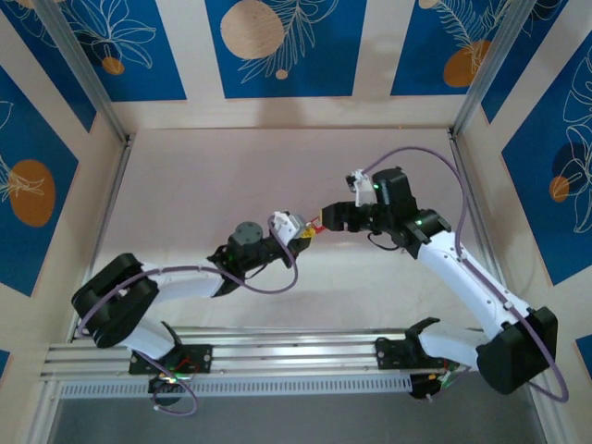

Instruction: Unlock with the key

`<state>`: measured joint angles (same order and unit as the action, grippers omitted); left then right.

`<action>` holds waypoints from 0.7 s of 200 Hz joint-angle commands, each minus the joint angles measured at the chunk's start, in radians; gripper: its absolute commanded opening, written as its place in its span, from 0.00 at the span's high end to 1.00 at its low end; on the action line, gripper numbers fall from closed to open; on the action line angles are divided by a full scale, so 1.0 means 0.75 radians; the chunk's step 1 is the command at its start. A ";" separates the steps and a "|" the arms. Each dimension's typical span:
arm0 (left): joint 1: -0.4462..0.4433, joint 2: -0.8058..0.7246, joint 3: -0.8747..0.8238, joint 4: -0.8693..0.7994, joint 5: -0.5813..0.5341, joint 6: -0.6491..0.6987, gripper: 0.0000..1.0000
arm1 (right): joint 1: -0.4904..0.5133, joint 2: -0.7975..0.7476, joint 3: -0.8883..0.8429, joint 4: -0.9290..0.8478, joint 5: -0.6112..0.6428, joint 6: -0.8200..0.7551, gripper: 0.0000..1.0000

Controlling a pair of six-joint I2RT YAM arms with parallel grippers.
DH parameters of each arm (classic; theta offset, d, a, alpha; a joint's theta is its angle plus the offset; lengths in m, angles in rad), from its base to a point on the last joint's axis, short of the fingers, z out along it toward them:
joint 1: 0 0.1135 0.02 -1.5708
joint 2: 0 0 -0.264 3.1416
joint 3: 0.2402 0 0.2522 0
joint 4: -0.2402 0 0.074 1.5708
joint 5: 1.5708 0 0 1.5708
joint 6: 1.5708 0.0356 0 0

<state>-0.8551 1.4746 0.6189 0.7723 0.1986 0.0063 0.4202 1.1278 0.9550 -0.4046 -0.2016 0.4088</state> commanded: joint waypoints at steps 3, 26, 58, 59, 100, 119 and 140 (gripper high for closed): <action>-0.003 -0.076 0.128 -0.439 0.181 0.063 1.00 | -0.144 -0.027 -0.117 0.362 -0.492 -0.071 0.34; 0.006 -0.071 0.207 -0.621 0.301 0.065 1.00 | -0.154 -0.031 -0.164 0.435 -0.636 -0.166 0.36; 0.037 -0.017 0.308 -0.791 0.455 0.047 1.00 | -0.149 -0.055 -0.236 0.602 -0.726 -0.113 0.44; 0.039 -0.015 0.313 -0.794 0.463 0.046 1.00 | -0.149 -0.055 -0.237 0.603 -0.728 -0.115 0.44; 0.094 0.020 0.385 -0.837 0.637 -0.015 1.00 | -0.078 -0.040 -0.246 0.522 -0.687 -0.188 0.51; 0.118 0.024 0.410 -0.866 0.692 -0.019 1.00 | -0.036 -0.041 -0.267 0.501 -0.633 -0.215 0.52; 0.139 0.025 0.415 -0.878 0.721 -0.025 1.00 | -0.024 -0.037 -0.298 0.513 -0.605 -0.214 0.53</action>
<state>-0.7712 1.4834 0.8917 0.1474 0.6495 -0.0013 0.3836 1.1027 0.7670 -0.0147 -0.6689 0.2806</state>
